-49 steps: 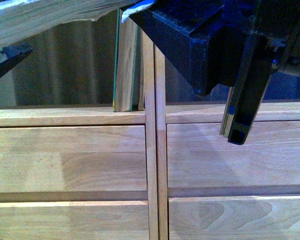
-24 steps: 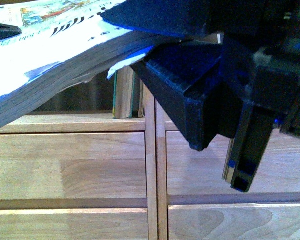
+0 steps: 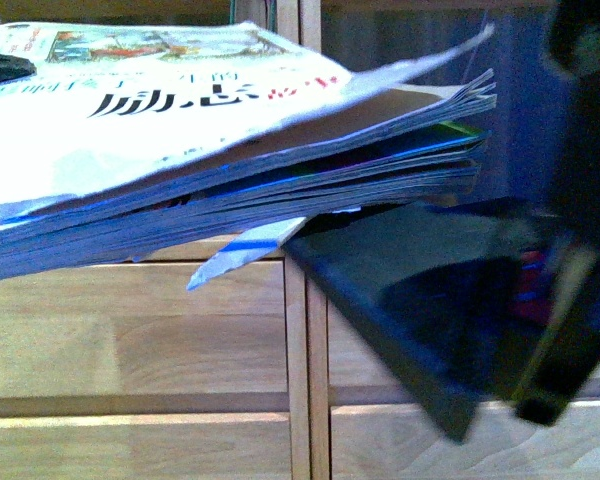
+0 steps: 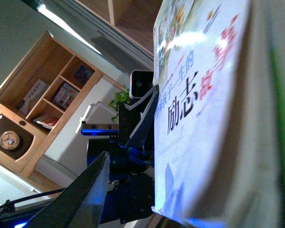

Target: Organize books on shelf

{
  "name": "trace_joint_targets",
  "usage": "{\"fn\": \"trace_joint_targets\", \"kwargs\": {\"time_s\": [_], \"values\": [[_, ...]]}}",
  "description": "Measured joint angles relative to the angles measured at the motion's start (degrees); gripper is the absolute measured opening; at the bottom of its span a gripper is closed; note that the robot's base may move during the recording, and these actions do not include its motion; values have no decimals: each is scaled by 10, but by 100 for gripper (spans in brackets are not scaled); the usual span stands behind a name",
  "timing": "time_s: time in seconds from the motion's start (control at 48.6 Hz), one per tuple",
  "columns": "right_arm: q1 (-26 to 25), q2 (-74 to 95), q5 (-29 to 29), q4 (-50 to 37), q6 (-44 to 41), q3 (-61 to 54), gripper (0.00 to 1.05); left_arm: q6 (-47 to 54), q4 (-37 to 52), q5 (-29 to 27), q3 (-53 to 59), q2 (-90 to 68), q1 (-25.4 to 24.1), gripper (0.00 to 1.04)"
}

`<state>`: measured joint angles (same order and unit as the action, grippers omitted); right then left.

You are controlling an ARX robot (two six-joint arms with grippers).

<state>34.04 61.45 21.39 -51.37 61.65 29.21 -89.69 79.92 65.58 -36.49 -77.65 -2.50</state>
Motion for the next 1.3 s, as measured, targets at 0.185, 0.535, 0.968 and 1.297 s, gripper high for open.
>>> {"fn": "trace_joint_targets", "kwargs": {"time_s": [0.185, 0.535, 0.968, 1.297], "values": [[-137, -86, 72, 52, -2, -24, 97, -1, 0, 7, 0, 0, 0, 7], [-394, -169, 190, 52, 25, -51, 98, 296, -177, -270, -122, 112, -4, 7], [-519, -266, 259, 34, 94, -102, 98, 696, -471, -479, -295, -36, 54, 7], [-542, -339, 290, 96, 73, -143, 98, 891, -501, -556, -454, -176, 110, 7]]}}
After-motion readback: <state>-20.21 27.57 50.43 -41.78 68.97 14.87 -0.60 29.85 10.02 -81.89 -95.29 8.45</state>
